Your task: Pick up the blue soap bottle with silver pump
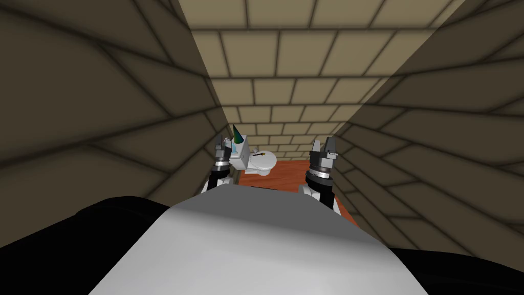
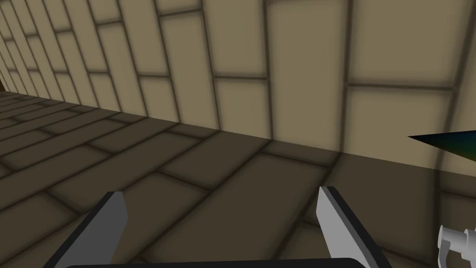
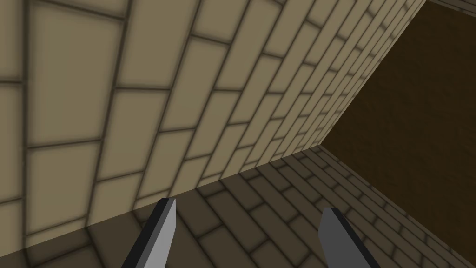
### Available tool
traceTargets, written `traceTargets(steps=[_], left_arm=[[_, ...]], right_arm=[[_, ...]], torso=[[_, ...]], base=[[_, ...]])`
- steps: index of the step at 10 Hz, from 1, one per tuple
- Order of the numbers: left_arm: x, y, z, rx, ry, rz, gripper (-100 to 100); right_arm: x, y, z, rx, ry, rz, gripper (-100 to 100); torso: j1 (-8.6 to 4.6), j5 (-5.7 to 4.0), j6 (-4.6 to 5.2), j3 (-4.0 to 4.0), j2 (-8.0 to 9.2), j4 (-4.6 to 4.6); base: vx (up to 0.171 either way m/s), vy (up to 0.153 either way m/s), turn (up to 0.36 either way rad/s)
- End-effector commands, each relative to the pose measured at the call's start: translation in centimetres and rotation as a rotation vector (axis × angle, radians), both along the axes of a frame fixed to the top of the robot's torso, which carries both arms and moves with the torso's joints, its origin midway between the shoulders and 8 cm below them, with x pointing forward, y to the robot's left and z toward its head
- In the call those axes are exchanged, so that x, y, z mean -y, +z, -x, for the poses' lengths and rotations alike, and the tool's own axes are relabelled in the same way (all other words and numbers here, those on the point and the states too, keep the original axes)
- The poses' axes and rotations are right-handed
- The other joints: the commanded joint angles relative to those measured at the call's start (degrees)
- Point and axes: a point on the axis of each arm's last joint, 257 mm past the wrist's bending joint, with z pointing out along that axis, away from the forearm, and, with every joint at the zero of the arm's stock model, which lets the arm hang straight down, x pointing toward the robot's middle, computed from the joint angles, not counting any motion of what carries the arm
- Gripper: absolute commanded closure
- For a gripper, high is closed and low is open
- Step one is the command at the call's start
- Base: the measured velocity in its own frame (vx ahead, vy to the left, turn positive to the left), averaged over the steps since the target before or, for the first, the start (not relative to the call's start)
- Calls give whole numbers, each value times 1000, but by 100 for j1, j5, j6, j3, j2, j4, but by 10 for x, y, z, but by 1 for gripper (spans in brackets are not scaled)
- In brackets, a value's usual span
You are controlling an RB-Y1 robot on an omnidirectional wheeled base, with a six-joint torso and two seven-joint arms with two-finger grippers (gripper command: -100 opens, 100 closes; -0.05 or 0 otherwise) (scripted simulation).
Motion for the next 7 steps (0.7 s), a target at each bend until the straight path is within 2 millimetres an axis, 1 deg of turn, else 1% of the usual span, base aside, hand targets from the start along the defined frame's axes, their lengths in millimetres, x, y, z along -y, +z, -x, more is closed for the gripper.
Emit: traceTargets(steps=[1,4,7], left_arm=[[0,-6,-3,-33,-8,-34,-100],[-5,-19,-7,-99,-3,-70,-100],[-15,-36,-12,-179,19,-89,-100]], right_arm=[[0,0,0,0,0,0,0],[0,0,0,0,0,0,0],[0,0,0,0,0,0,0]], torso=[[0,0,0,0,0,0],[19,4,-1,-3,-5,-1],[26,6,-1,-5,-8,-2]], base=[[13,23,80],[16,46,68],[24,60,88]])
